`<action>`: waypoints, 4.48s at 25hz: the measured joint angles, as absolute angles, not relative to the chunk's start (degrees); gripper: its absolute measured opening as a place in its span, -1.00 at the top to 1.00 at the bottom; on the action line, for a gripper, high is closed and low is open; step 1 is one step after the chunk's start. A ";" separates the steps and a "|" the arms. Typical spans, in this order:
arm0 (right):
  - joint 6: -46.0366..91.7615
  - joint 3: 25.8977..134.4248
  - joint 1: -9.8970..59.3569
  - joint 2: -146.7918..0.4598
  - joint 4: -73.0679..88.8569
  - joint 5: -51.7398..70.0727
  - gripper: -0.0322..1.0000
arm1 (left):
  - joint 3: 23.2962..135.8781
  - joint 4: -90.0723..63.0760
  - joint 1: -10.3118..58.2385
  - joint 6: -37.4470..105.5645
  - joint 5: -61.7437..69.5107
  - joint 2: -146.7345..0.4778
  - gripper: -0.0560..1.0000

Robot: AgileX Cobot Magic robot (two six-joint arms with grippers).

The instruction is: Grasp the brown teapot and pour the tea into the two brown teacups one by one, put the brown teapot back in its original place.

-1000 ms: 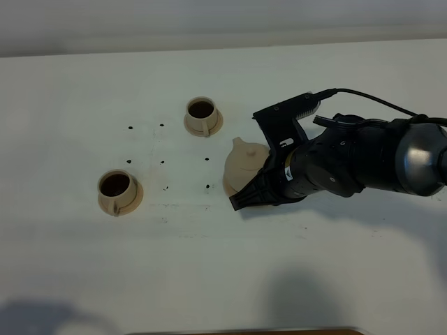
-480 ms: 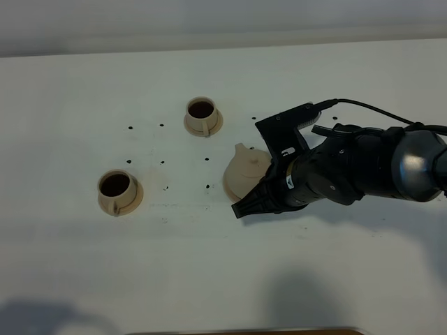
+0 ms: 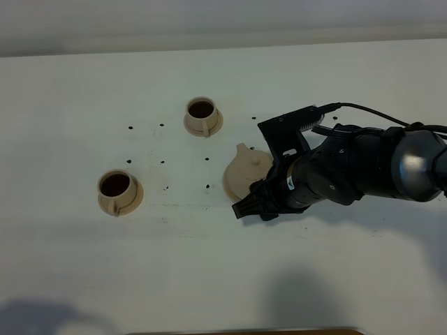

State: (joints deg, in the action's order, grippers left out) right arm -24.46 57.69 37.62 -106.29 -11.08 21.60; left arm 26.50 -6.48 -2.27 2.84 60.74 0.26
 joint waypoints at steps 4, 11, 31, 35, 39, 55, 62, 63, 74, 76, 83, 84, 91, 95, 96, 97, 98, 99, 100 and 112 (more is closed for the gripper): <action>-24.46 58.03 37.62 -105.77 -10.68 23.17 -0.34 | 26.50 -6.48 -2.27 2.78 60.74 0.26 -0.03; -24.46 58.22 35.72 -96.75 -10.55 25.77 -0.25 | 26.50 -6.48 -2.27 2.73 60.74 0.26 -0.03; -22.09 48.75 17.36 -57.76 -10.80 42.29 -0.16 | 26.50 -6.48 -2.27 2.80 60.74 0.26 -0.03; -21.43 47.84 14.50 -50.41 -11.03 47.70 -0.16 | 26.50 -6.48 -2.27 2.85 60.74 0.26 -0.03; -21.27 47.79 13.72 -43.76 -12.00 53.34 -0.16 | 26.50 -6.48 -2.27 2.79 60.74 0.26 -0.03; -19.07 39.03 13.68 -21.95 -14.05 64.97 -0.16 | 26.50 -6.48 -2.27 2.75 60.74 0.26 -0.03; -18.18 32.47 13.68 -16.82 -12.24 63.29 -0.16 | 26.50 -6.48 -2.27 2.75 60.74 0.26 -0.03; -18.18 32.18 13.68 -16.65 -12.24 63.34 -0.16 | 26.50 -6.48 -2.27 2.75 60.74 0.26 -0.03; -21.17 31.06 13.68 -15.40 -6.44 66.96 -0.16 | 26.50 -6.48 -2.27 2.75 60.74 0.26 -0.03; -23.25 30.86 13.68 -15.10 -7.99 67.37 -0.16 | 26.50 -6.48 -2.27 2.75 60.74 0.26 -0.03; -24.67 30.86 13.68 -13.93 -12.06 67.43 -0.16 | 26.50 -6.48 -2.27 2.80 60.74 0.26 -0.03; -24.32 30.86 13.68 -13.93 -12.12 67.34 -0.16 | 26.50 -6.48 -2.27 2.80 60.74 0.26 -0.03; -12.52 30.35 13.68 -13.86 -9.46 65.05 -0.16 | 26.50 -6.48 -2.27 2.80 60.74 0.26 -0.03; -8.94 30.11 13.68 -13.62 -7.14 64.28 -0.16 | 26.50 -6.48 -2.27 2.80 60.74 0.26 -0.03; -8.58 30.11 13.68 -13.57 -7.02 64.29 -0.16 | 26.50 -6.48 -2.27 2.80 60.74 0.26 -0.03; -8.29 30.11 13.68 -13.57 -7.01 64.29 -0.16 | 26.50 -6.48 -2.27 2.80 60.74 0.26 -0.03; -7.86 30.06 13.68 -13.57 -7.01 64.27 -0.16 | 26.50 -6.48 -2.27 2.80 60.74 0.26 -0.03; -7.40 30.08 13.68 -13.57 -7.01 64.16 -0.16 | 26.50 -6.48 -2.27 2.75 60.74 0.26 -0.03; -6.88 30.04 13.68 -13.57 -7.01 64.05 -0.16 | 26.50 -6.48 -2.27 2.75 60.74 0.26 -0.03; -2.92 29.80 12.06 -10.91 -5.15 63.85 -0.16 | 26.50 -6.48 -2.27 2.75 60.74 0.26 -0.03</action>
